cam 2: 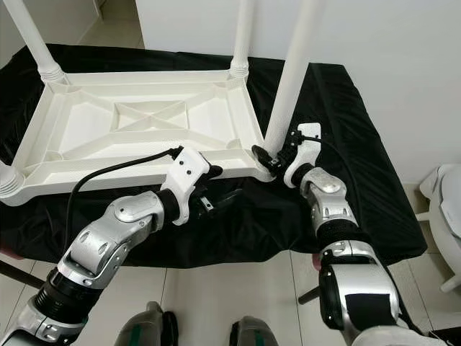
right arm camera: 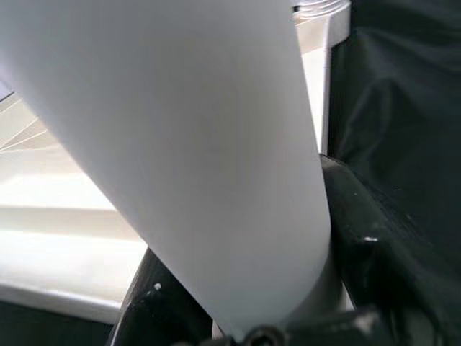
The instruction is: Building children table
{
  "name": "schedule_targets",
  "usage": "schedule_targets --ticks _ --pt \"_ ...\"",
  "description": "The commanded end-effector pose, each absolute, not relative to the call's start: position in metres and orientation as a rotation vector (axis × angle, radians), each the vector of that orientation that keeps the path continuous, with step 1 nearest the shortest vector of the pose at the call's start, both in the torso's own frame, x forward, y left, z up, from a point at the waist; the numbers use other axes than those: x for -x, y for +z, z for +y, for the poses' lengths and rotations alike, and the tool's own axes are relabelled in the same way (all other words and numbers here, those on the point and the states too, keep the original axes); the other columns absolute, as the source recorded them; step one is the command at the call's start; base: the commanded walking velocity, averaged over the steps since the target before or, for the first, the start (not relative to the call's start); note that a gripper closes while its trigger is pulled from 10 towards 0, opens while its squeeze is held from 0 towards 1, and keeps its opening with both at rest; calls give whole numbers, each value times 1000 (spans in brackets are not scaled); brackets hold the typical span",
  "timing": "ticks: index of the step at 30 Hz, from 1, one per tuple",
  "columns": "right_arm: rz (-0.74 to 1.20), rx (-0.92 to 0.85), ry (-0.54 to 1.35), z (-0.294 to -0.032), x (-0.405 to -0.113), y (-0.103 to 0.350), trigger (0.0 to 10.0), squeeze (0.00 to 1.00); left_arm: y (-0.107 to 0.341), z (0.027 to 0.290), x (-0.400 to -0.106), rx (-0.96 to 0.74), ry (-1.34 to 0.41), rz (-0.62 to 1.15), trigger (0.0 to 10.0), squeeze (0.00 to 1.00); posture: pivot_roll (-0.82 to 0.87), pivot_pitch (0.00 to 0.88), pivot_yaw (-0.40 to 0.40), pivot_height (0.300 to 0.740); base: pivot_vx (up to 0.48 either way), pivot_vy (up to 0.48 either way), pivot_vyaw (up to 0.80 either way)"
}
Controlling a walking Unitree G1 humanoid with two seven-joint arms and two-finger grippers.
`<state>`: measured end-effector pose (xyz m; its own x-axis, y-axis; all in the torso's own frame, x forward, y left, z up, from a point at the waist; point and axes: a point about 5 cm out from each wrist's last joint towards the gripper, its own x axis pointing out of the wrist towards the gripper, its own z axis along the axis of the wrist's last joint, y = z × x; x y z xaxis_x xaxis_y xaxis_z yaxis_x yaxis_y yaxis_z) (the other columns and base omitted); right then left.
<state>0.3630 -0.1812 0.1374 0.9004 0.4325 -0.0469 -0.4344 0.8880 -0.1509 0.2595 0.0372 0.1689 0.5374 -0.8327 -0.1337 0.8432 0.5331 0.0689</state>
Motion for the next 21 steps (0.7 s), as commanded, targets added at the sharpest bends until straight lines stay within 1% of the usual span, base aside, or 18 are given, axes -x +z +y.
schedule_targets --ticks 1,2,3,4,5,6,9,13,14,15,16,17,18,19,20,21 --pt "14 186 375 -189 -364 139 10000 0 170 35 -257 -131 -1032 88 10000 0 -133 44 -4 740 0 0 0" --pt "15 164 332 -188 -364 140 10000 0 170 35 -257 -131 -1032 88 10000 0 -134 43 -4 740 0 0 0" --pt "15 164 332 -188 -364 140 10000 0 170 35 -257 -131 -1032 88 10000 0 -134 43 -4 740 0 0 0" --pt "0 140 232 -182 -364 142 10000 0 170 34 -257 -129 -1032 88 10000 0 -135 43 -5 740 0 0 0" --pt "0 140 232 -182 -364 142 10000 0 170 34 -257 -129 -1032 88 10000 0 -135 43 -5 740 0 0 0" --pt "-11 118 152 -180 -363 143 10000 0 170 34 -256 -128 -1033 88 10000 0 -136 43 -6 740 0 0 0" --pt "-16 106 98 -178 -362 144 10000 0 170 34 -256 -127 -1034 88 10000 0 -135 43 -7 740 0 0 0" --pt "-66 75 -203 -164 -346 144 10000 0 169 34 -256 -126 -1033 90 10000 0 -132 43 -7 740 0 0 0" --pt "-66 75 -203 -164 -346 144 10000 0 169 34 -256 -126 -1033 90 10000 0 -132 43 -7 740 0 0 0" --pt "-66 72 -262 -161 -341 143 10000 0 169 34 -256 -125 -1033 91 10000 0 -130 45 -9 740 0 0 0" --pt "-66 72 -262 -161 -341 143 10000 0 169 34 -256 -125 -1033 91 10000 0 -130 45 -9 740 0 0 0" --pt "-61 61 -295 -152 -336 142 10000 0 169 34 -255 -125 -1032 92 10000 0 -127 47 -9 740 0 0 0" --pt "-56 62 -287 -143 -334 142 10000 0 169 34 -255 -124 -1032 92 10000 0 -127 47 -9 740 0 0 0" --pt "-53 63 -280 -140 -334 143 10000 0 169 34 -255 -123 -1031 92 10000 0 -126 49 -8 740 0 0 0" --pt "-53 63 -280 -140 -334 143 10000 0 169 34 -255 -123 -1031 92 10000 0 -126 49 -8 740 0 0 0" --pt "-40 76 -308 -148 -335 144 10000 0 169 34 -254 -124 -1034 95 10000 0 -127 49 -8 740 0 0 0"
